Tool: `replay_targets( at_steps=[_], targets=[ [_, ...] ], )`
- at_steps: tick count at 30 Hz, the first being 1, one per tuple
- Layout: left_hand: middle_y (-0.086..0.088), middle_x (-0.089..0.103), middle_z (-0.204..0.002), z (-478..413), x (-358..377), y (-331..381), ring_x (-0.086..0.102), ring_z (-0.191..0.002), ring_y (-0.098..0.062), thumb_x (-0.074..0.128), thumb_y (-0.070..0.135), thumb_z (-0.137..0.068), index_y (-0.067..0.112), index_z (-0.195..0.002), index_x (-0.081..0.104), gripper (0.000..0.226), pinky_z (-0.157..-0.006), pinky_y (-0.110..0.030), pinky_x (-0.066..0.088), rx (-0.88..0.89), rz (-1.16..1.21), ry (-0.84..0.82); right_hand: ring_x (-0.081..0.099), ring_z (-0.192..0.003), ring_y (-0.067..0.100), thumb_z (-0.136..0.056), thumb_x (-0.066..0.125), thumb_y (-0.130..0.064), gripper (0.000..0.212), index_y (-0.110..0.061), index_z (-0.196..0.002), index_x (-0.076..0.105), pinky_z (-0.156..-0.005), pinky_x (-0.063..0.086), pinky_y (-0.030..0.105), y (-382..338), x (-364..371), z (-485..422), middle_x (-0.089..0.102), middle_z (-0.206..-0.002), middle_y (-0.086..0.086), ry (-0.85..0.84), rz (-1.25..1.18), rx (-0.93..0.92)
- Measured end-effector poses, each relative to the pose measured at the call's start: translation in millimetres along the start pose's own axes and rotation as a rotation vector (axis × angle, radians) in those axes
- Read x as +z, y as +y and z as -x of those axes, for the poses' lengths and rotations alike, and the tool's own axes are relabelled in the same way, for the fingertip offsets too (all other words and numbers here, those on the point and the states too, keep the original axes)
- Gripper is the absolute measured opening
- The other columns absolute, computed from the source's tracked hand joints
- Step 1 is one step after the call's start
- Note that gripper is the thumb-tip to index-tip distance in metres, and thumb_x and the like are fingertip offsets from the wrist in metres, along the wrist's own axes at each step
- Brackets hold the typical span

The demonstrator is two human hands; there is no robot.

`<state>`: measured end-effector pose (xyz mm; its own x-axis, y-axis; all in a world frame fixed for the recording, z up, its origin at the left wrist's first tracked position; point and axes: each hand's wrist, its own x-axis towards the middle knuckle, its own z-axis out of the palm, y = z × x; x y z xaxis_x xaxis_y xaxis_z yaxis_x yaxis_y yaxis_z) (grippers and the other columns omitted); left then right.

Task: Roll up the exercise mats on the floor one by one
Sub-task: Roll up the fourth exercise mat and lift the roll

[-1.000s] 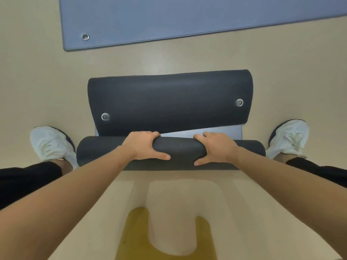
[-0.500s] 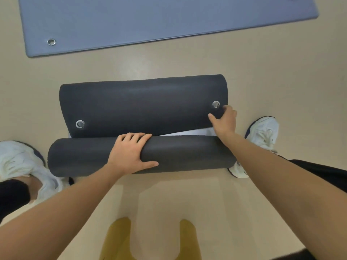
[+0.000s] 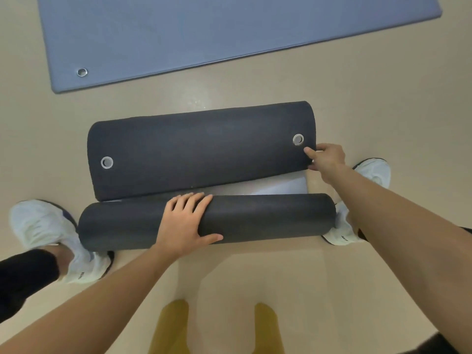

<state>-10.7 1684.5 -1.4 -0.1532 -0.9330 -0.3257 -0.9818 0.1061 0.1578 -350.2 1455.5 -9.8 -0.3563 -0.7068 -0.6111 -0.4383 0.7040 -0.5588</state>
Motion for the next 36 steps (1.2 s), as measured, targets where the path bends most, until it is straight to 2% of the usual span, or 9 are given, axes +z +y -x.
replay_targets(
  at_steps=[8, 13, 17, 21, 25, 27, 30, 33, 36],
  targets=[
    [0.001, 0.052, -0.15, -12, -6, -5, 0.05, -0.132, -0.026, 0.039, 0.097, -0.074, 0.027, -0.153, 0.042, 0.105, -0.115, -0.048, 0.035, -0.045, 0.011, -0.021, 0.073, -0.077, 0.02, -0.092, 0.078, -0.018, 0.026, -0.008, -0.115, 0.071, -0.081, 0.064, 0.038, -63, 34, 29, 0.07, -0.096, 0.003, 0.052, -0.32, -0.042],
    [0.003, 0.049, -0.153, -17, -6, -8, 0.048, -0.135, -0.025, 0.034, 0.099, -0.074, 0.03, -0.156, 0.038, 0.107, -0.117, -0.048, 0.033, -0.057, 0.016, -0.047, 0.075, -0.093, 0.017, -0.098, 0.07, -0.02, 0.049, -0.011, -0.145, 0.058, -0.084, 0.063, 0.028, -94, 45, 59, 0.069, -0.13, 0.004, -0.036, -0.367, -0.406],
    [0.004, 0.047, -0.155, -21, -9, -11, 0.047, -0.137, -0.024, 0.032, 0.099, -0.074, 0.03, -0.157, 0.035, 0.108, -0.118, -0.046, 0.032, -0.047, 0.013, -0.064, 0.071, -0.102, 0.013, -0.099, 0.068, -0.032, 0.053, -0.022, -0.149, 0.054, -0.099, 0.058, 0.034, -73, 36, 71, 0.059, -0.147, -0.004, -0.021, -0.081, -0.567],
    [0.003, 0.05, -0.152, -33, -15, -17, 0.048, -0.133, -0.024, 0.033, 0.1, -0.073, 0.03, -0.156, 0.037, 0.108, -0.113, -0.044, 0.033, -0.026, 0.038, -0.081, 0.065, -0.104, 0.008, -0.092, 0.074, -0.042, 0.058, -0.024, -0.145, 0.058, -0.095, 0.05, 0.018, -36, 39, 84, 0.062, -0.142, -0.005, -0.206, 0.207, -0.59],
    [0.003, 0.05, -0.152, -53, -23, -26, 0.049, -0.133, -0.024, 0.032, 0.102, -0.072, 0.032, -0.156, 0.033, 0.109, -0.112, -0.044, 0.035, -0.013, 0.074, -0.168, 0.059, -0.12, 0.03, -0.087, 0.061, -0.067, 0.075, -0.018, -0.144, 0.058, -0.103, 0.049, 0.049, 13, 51, 105, 0.062, -0.143, 0.006, -0.275, 0.736, -1.036],
    [0.002, 0.051, -0.152, -65, -27, -31, 0.05, -0.132, -0.025, 0.034, 0.101, -0.072, 0.032, -0.157, 0.033, 0.11, -0.111, -0.045, 0.036, -0.015, 0.113, -0.222, 0.056, -0.125, 0.039, -0.085, 0.056, -0.073, 0.085, -0.016, -0.148, 0.052, -0.106, 0.044, 0.055, 34, 61, 117, 0.057, -0.147, 0.013, -0.258, 0.942, -1.249],
    [0.002, 0.052, -0.151, -80, -34, -37, 0.05, -0.133, -0.025, 0.034, 0.101, -0.071, 0.032, -0.157, 0.036, 0.11, -0.109, -0.045, 0.036, -0.041, 0.124, -0.288, 0.028, -0.149, 0.046, -0.083, 0.04, -0.084, 0.105, -0.02, -0.163, 0.015, -0.12, 0.019, 0.068, 53, 75, 131, 0.027, -0.167, 0.019, -0.312, 1.245, -1.202],
    [0.003, 0.059, -0.144, -76, -34, -33, 0.053, -0.128, -0.025, 0.035, 0.097, -0.077, 0.029, -0.15, 0.047, 0.1, -0.107, -0.043, 0.036, -0.072, 0.059, -0.139, 0.002, -0.156, 0.048, -0.079, 0.035, -0.093, 0.119, -0.023, -0.162, -0.014, -0.119, 0.0, 0.073, 60, 86, 125, 0.0, -0.171, 0.02, -0.323, 1.359, -1.107],
    [-0.001, 0.064, -0.137, -51, -26, -24, 0.057, -0.123, -0.026, 0.049, 0.073, -0.089, 0.021, -0.139, 0.06, 0.073, -0.104, -0.043, 0.04, -0.056, 0.092, 0.186, 0.011, -0.155, 0.047, -0.076, 0.034, -0.096, 0.121, -0.024, -0.163, -0.008, -0.12, 0.006, 0.071, 45, 89, 116, 0.01, -0.17, 0.02, -0.338, 1.348, -1.085]
  ],
)
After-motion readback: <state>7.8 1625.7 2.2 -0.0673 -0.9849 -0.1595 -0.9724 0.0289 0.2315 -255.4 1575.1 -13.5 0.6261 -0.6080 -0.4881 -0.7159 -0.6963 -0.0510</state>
